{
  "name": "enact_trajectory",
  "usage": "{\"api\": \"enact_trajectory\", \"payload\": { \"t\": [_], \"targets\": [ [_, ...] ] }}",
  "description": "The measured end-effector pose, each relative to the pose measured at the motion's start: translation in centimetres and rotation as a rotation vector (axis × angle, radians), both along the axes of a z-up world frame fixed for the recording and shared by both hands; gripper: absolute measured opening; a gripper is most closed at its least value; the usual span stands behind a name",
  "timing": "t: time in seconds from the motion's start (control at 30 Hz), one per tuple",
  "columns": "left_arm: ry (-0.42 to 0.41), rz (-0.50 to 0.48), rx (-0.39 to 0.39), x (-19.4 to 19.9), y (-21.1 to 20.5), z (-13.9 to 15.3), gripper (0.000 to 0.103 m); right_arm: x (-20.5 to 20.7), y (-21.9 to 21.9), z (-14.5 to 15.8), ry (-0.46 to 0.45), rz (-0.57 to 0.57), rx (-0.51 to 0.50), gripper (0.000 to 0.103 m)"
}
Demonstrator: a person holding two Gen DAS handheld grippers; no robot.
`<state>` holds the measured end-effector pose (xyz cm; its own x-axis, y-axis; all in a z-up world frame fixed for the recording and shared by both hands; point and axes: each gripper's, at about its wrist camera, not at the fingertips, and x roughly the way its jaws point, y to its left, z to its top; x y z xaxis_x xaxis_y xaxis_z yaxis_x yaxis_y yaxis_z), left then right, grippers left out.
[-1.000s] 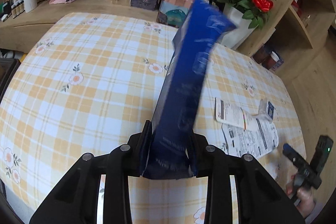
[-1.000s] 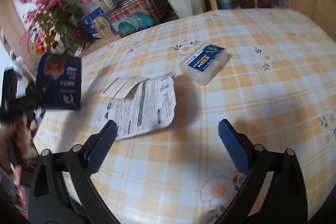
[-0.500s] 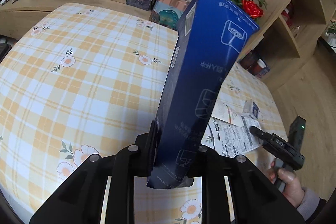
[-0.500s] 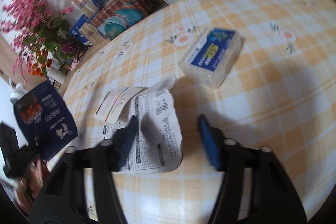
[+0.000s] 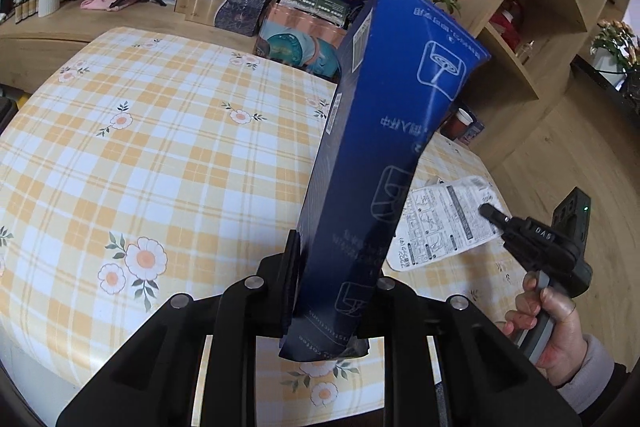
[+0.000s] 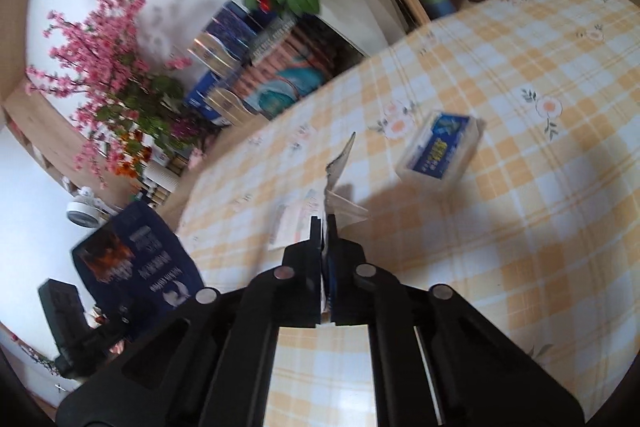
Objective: Collect trash
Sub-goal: 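Carry the blue box toward the bin while the right carries the plastic scrap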
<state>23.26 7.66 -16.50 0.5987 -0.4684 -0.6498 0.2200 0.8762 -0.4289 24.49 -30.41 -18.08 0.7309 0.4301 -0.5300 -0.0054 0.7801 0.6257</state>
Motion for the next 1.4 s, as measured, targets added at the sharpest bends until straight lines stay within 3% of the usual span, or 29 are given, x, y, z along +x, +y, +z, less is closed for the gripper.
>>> {"api": "enact_trajectory", "payload": {
  "t": [0.27,0.6,1.07,1.4],
  "targets": [
    [-0.020,-0.020,0.005,-2.7,-1.0,1.4,0.018,-2.4,1.3,4.2,-0.096,0.035,-0.106,0.006],
    [-0.061,-0.025,-0.027,-5.6,-1.6,3.2,0.018,-5.7,2.4,6.9,-0.149,0.048,-0.193,0.006],
    [-0.136,-0.013,-0.063,-11.5,-1.3,7.1,0.018,-12.2,3.5,9.6,-0.204,0.074,-0.300,0.006],
    [-0.164,0.002,-0.064,-15.4,-0.4,8.8,0.018,-16.9,3.3,9.7,-0.188,0.082,-0.297,0.006]
  ]
}}
